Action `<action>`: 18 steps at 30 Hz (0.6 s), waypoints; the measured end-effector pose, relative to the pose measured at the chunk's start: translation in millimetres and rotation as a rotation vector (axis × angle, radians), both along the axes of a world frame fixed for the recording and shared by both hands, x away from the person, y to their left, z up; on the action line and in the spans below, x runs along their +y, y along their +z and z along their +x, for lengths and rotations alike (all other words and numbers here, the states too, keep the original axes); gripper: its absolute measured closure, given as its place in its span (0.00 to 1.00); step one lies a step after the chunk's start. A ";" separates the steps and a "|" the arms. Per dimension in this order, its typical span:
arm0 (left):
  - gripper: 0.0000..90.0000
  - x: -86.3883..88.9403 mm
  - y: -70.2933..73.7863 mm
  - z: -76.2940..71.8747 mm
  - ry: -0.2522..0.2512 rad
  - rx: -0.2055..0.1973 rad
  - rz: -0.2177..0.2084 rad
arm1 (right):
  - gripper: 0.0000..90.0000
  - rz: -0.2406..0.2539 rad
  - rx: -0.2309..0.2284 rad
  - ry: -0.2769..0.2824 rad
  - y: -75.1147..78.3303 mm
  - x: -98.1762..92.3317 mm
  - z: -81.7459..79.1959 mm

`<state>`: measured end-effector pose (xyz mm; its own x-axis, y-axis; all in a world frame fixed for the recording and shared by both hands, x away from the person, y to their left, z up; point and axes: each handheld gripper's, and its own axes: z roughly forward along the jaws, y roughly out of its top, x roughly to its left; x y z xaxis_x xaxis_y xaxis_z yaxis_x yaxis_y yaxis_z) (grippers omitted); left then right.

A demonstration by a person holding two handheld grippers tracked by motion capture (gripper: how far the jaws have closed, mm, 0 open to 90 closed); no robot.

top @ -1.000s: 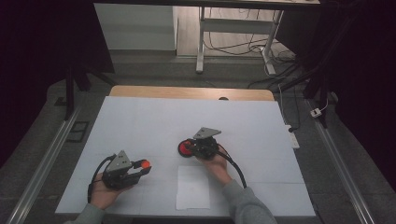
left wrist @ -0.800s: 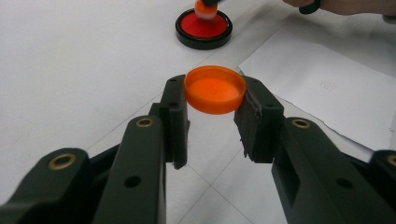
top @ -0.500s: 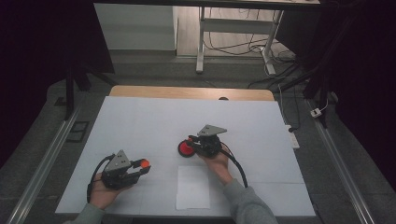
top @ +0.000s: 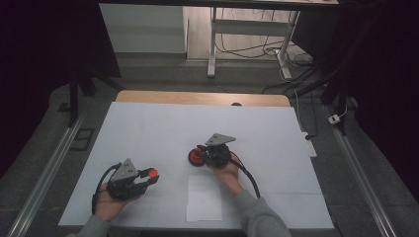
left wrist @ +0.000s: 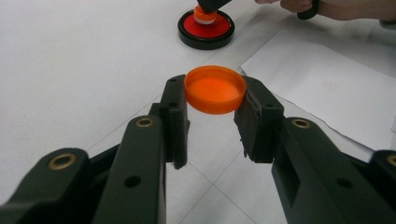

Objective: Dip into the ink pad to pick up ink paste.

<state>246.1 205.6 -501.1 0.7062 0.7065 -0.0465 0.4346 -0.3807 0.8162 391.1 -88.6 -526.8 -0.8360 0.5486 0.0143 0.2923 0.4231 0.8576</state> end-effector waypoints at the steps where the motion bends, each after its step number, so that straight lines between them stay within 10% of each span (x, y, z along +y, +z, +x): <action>1: 0.72 0.0 0.0 0.0 0.000 0.000 0.000 | 0.81 -0.014 -0.001 0.000 -0.5 0.7 -0.3; 18: 0.72 -0.1 0.1 -0.2 0.001 0.000 0.001 | 0.81 -0.051 -0.047 -0.003 -3.8 4.1 -4.6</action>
